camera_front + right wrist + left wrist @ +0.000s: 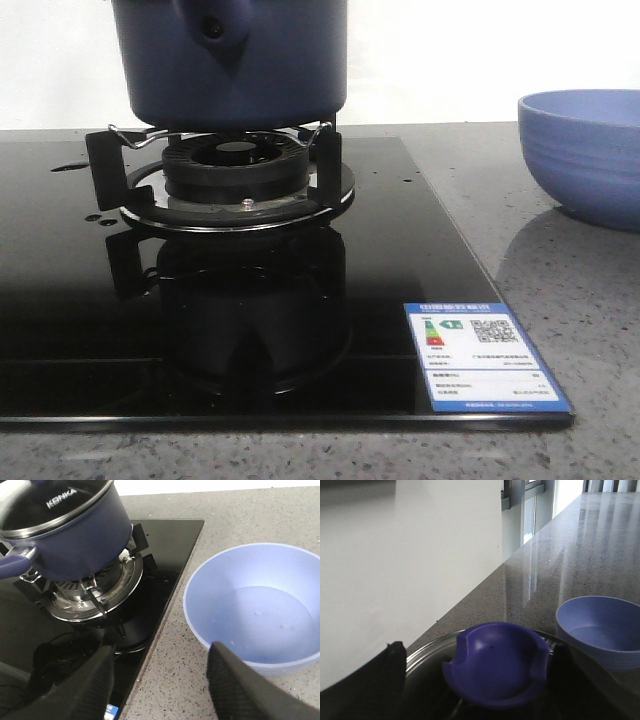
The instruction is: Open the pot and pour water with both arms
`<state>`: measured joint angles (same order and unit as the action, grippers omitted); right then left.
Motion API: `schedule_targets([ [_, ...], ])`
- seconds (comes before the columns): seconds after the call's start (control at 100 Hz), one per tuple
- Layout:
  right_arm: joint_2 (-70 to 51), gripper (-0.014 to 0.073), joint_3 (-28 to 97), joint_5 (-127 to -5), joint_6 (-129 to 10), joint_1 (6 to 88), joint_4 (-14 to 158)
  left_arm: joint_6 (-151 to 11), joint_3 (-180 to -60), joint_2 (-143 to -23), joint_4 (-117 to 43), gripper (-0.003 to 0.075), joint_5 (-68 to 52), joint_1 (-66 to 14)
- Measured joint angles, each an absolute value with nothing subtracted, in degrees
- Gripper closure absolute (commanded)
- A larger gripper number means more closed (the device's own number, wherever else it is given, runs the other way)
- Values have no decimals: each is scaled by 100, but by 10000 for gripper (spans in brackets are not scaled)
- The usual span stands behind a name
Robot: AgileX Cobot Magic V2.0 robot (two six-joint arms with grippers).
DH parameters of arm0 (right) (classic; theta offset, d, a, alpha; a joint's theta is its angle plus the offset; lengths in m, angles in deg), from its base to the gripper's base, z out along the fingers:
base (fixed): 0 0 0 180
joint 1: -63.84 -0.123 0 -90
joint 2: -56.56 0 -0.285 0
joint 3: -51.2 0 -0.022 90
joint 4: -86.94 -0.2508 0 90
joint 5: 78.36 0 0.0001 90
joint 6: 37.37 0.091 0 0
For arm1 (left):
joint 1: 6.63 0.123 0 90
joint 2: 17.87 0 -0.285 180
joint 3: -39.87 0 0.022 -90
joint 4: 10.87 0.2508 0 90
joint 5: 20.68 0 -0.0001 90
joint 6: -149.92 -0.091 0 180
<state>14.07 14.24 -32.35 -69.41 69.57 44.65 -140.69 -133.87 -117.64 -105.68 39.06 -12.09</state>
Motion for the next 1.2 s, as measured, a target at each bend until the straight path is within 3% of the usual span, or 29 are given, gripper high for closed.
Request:
schedule_targets([
  [0.73, 1407, 216, 1424, -3235, -6941, 6957, 4475, -13822, -13511, -12107, -10300, 199, 3685, -1739],
  [0.83, 1407, 216, 1424, -3235, -6941, 6957, 4475, -13817, -13527, -12118, -10310, 243, 3685, -1748],
  [1.07, 1407, 216, 1424, -3235, -6941, 6957, 4475, -13804, -13527, -12126, -10552, 433, 3621, -1748],
  [1.2, 1407, 216, 1424, -3235, -6941, 6957, 4475, -13804, -13527, -12131, -10597, 489, 3653, -1748],
])
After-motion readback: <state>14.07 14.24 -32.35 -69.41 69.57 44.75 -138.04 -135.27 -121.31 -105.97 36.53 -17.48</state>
